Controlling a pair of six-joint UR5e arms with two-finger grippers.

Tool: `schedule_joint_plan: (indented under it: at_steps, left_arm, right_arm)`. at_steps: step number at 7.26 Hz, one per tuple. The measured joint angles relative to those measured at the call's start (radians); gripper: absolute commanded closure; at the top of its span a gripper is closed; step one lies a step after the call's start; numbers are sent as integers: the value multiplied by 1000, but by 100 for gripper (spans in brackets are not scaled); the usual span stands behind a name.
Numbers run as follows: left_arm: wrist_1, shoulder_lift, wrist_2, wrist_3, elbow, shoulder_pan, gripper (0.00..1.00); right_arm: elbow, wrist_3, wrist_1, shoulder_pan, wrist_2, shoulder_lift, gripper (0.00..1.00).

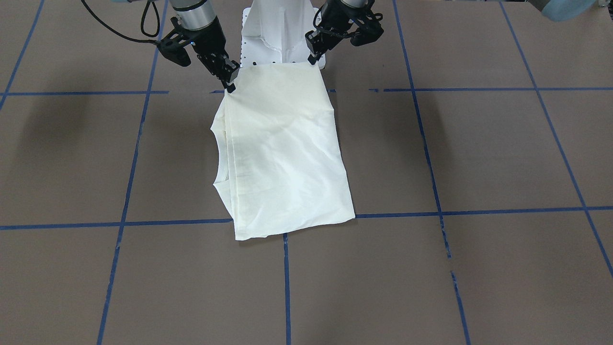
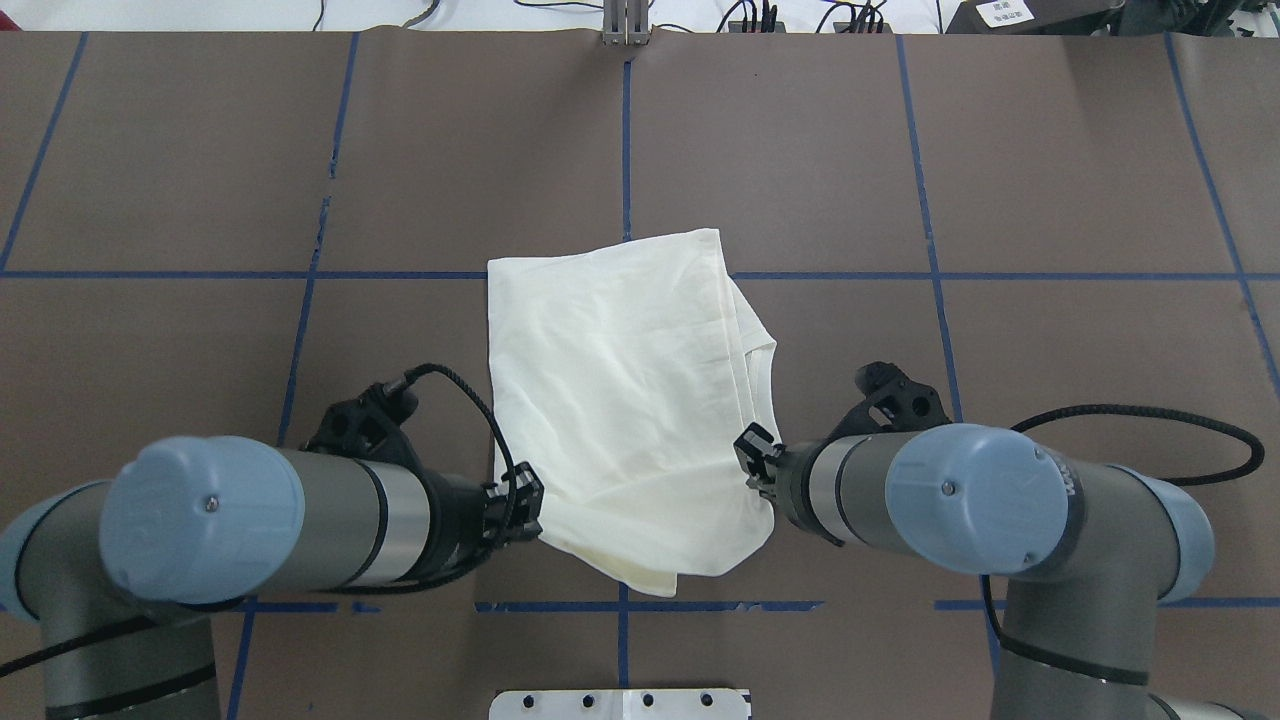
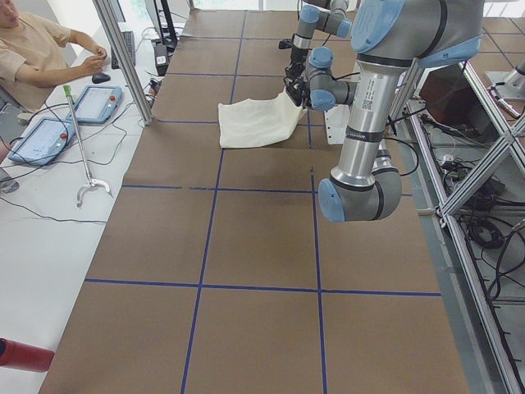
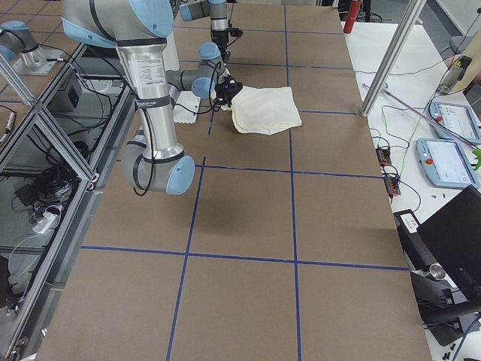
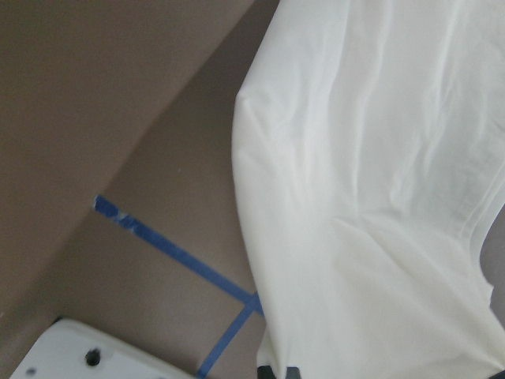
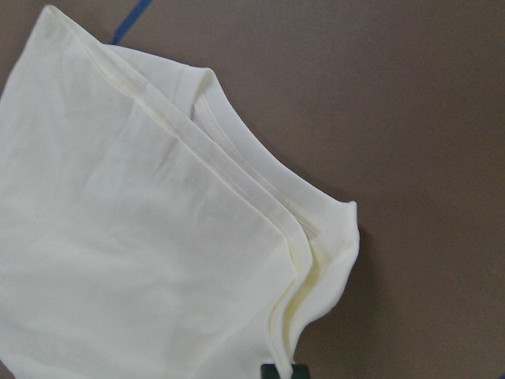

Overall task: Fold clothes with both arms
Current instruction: 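Lift the near edge with both grippers and fold it away from the robot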

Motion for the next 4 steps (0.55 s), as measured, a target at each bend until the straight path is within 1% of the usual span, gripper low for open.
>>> schedule_joint_plan:
  at_steps: [2,4]
  left_arm:
    - [15,-15,1,123,35,-95,100]
    - [12,-53,-1,214,111,-169,100]
  right_arm:
    - [-110,-47,5,105,11,95,100]
    - [-237,-84,9,189,38,183,100]
